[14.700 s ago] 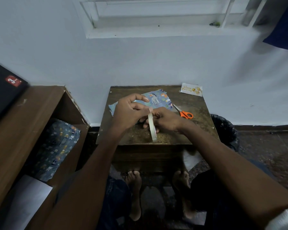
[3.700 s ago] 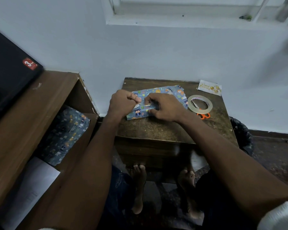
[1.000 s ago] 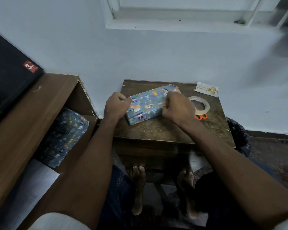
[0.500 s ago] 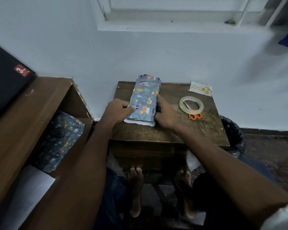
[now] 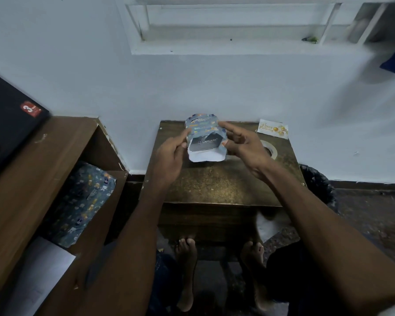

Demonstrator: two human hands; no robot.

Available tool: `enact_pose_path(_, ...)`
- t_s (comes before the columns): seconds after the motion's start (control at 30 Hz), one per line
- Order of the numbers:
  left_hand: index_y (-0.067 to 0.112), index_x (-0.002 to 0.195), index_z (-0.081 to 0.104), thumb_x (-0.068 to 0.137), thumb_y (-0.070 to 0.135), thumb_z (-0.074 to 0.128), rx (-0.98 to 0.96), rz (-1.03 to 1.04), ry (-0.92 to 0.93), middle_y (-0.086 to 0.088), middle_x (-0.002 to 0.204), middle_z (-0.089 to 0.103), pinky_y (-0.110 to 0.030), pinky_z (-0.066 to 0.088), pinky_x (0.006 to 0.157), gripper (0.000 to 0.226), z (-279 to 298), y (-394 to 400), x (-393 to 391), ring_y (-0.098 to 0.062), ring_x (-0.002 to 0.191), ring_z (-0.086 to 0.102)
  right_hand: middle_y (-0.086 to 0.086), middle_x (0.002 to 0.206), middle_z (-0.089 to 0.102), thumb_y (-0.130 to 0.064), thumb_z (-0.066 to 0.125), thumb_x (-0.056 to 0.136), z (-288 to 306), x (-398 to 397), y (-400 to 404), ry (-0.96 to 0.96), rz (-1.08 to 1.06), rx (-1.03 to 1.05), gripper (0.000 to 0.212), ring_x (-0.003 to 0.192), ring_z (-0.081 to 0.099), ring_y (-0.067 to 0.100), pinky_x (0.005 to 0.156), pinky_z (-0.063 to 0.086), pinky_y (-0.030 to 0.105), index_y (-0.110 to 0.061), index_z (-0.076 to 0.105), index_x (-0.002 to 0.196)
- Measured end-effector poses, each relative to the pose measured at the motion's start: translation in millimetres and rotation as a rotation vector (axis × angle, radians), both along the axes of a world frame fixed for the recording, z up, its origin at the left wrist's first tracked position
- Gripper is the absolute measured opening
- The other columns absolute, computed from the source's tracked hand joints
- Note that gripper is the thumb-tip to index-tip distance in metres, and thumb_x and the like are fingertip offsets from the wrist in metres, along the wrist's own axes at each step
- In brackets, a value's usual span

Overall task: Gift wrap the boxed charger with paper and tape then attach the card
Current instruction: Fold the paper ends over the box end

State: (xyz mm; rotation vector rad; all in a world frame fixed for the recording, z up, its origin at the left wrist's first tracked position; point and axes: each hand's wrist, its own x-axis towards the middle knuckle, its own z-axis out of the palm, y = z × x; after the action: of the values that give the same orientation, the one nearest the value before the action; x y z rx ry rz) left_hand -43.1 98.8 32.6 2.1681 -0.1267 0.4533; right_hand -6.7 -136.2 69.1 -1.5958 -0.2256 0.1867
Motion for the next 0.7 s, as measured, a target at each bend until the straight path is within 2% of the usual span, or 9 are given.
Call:
enact_pose_path(0.07, 0.026, 0.153, 0.059, 0.113, 0.019, 0.047, -0.021, 0.048, -0.023, -0.010, 0.116, 0.062, -0.017, 0.048, 0.093, 0.042, 2.5, -10.5, 0.6, -0.016, 0.105, 0.061, 0.011, 0.136, 0.068, 0.008, 0.062, 0.099, 1.9, 2.5, -3.1, -0.007, 0.006, 0.001, 0.051, 0.115, 0.070, 0.016, 0.078, 0.061, 0.028, -0.010, 0.058, 0.147)
enact_pose_path(0.13, 0.024, 0.150, 0.061, 0.114, 0.018, 0.047, -0.078, 0.094, -0.028, -0.011, 0.122, 0.057, -0.004, 0.041, 0.090, 0.040, 7.2, -18.4, -0.2, -0.005, 0.106, 0.058, 0.011, 0.138, 0.067, 0.008, 0.063, 0.098, 1.2, 2.3, -2.8, -0.008, 0.014, 0.000, 0.052, 0.104, 0.071, 0.011, 0.076, 0.061, 0.025, -0.009, 0.058, 0.147)
enact_pose_path(0.27, 0.018, 0.147, 0.064, 0.114, 0.020, 0.048, -0.109, 0.063, -0.067, -0.009, 0.140, 0.058, -0.001, 0.037, 0.100, 0.036, 14.0, -25.8, 2.5, 0.021, 0.121, 0.047, 0.005, 0.135, 0.069, 0.008, 0.061, 0.099, -2.2, 5.4, -3.1, -0.057, -0.049, -0.016, 0.051, 0.094, 0.072, 0.004, 0.075, 0.063, 0.026, -0.009, 0.058, 0.147)
enact_pose_path(0.33, 0.019, 0.146, 0.064, 0.114, 0.023, 0.050, -0.110, 0.027, -0.091, -0.006, 0.144, 0.058, -0.016, 0.048, 0.105, 0.036, 14.7, -27.0, 5.2, 0.012, 0.129, 0.049, -0.005, 0.129, 0.072, 0.005, 0.060, 0.100, -0.9, 9.0, -5.5, -0.088, -0.080, -0.026, 0.047, 0.103, 0.072, 0.008, 0.079, 0.064, 0.033, -0.012, 0.062, 0.144)
enact_pose_path(0.4, 0.027, 0.147, 0.063, 0.114, 0.030, 0.049, -0.130, -0.005, -0.078, 0.000, 0.147, 0.056, -0.043, 0.062, 0.096, 0.036, 12.8, -27.7, 6.8, -0.012, 0.132, 0.058, -0.009, 0.124, 0.075, 0.002, 0.059, 0.102, 0.2, 12.2, -7.4, -0.106, -0.094, -0.033, 0.043, 0.105, 0.073, 0.011, 0.079, 0.065, 0.035, -0.016, 0.066, 0.140)
enact_pose_path(0.47, 0.035, 0.147, 0.059, 0.114, 0.034, 0.047, -0.134, -0.031, -0.074, 0.002, 0.149, 0.057, -0.053, 0.064, 0.085, 0.035, 12.1, -27.9, 7.3, -0.024, 0.128, 0.064, -0.003, 0.120, 0.077, 0.001, 0.061, 0.101, 0.5, 15.0, -7.6, -0.103, -0.094, -0.025, 0.038, 0.097, 0.076, 0.015, 0.074, 0.065, 0.032, -0.014, 0.069, 0.136)
enact_pose_path(0.53, 0.038, 0.148, 0.055, 0.114, 0.035, 0.046, -0.156, -0.034, -0.055, 0.000, 0.148, 0.060, -0.043, 0.065, 0.076, 0.035, 12.7, -28.3, 8.6, -0.027, 0.120, 0.069, 0.007, 0.117, 0.078, 0.001, 0.064, 0.100, 0.7, 16.9, -6.9, -0.106, -0.083, -0.014, 0.035, 0.086, 0.078, 0.018, 0.068, 0.065, 0.031, -0.007, 0.070, 0.133)
enact_pose_path(0.6, 0.030, 0.147, 0.059, 0.113, 0.031, 0.051, -0.227, -0.022, -0.008, -0.005, 0.143, 0.064, -0.025, 0.060, 0.058, 0.035, 14.0, -29.4, 9.0, -0.018, 0.099, 0.076, 0.014, 0.114, 0.078, 0.003, 0.064, 0.099, 1.6, 17.1, -6.6, -0.111, -0.090, -0.004, 0.033, 0.076, 0.077, 0.015, 0.062, 0.063, 0.027, -0.003, 0.070, 0.131)
enact_pose_path(0.7, 0.017, 0.146, 0.063, 0.109, 0.022, 0.061, -0.245, -0.015, 0.004, 0.000, 0.136, 0.068, -0.016, 0.054, 0.052, 0.037, 16.0, -30.5, 6.5, -0.008, 0.081, 0.076, 0.009, 0.109, 0.080, 0.002, 0.066, 0.098, 1.1, 16.8, -7.0, -0.145, -0.100, -0.008, 0.031, 0.082, 0.079, 0.023, 0.061, 0.064, 0.031, -0.004, 0.073, 0.128)
